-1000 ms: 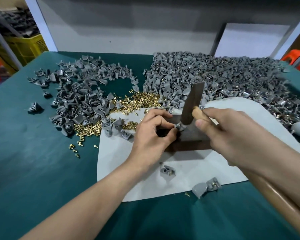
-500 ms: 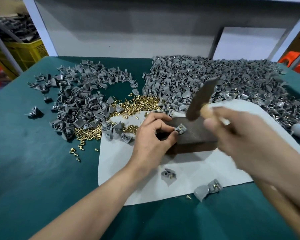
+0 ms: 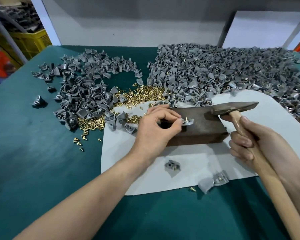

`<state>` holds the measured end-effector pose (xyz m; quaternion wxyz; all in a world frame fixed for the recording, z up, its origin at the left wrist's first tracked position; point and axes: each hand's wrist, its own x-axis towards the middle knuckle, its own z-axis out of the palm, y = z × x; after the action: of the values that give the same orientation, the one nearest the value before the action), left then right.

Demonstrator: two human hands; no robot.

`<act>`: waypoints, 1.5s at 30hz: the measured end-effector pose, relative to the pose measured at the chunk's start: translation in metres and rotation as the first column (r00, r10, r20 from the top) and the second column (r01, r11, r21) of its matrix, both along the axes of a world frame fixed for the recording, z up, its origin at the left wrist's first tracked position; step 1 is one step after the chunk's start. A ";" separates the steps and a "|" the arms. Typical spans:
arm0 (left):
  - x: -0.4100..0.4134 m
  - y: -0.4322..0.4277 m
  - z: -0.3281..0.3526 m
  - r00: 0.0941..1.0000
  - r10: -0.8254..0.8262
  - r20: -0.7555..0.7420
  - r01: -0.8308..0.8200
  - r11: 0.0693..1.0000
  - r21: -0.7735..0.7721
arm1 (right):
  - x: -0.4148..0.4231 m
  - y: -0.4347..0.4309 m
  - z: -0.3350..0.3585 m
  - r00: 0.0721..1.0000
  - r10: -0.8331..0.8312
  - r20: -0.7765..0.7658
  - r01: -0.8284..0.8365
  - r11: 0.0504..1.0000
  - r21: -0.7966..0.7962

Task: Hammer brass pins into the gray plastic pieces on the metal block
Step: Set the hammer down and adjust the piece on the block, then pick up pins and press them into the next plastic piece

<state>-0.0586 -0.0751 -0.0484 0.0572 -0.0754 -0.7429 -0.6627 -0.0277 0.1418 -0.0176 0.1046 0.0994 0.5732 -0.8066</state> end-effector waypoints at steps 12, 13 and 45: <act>0.001 -0.003 0.000 1.000 -0.013 -0.006 0.013 0.997 -0.080 | -0.001 0.009 -0.020 0.997 0.040 -0.069 -0.037 0.998 0.045; 0.001 -0.003 0.000 1.000 -0.014 -0.011 0.013 0.996 -0.084 | -0.001 0.010 -0.021 0.996 0.037 -0.075 -0.032 0.998 0.063; -0.190 -0.042 0.043 0.960 0.222 0.171 0.129 0.193 -0.973 | -0.003 0.021 -0.025 0.931 -0.333 -0.148 0.364 0.829 0.424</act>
<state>-0.2482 -0.1168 -0.0057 -0.0868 0.0206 -0.9952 -0.0408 -0.0311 0.1630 -0.0423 -0.0893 0.1961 0.7173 -0.6626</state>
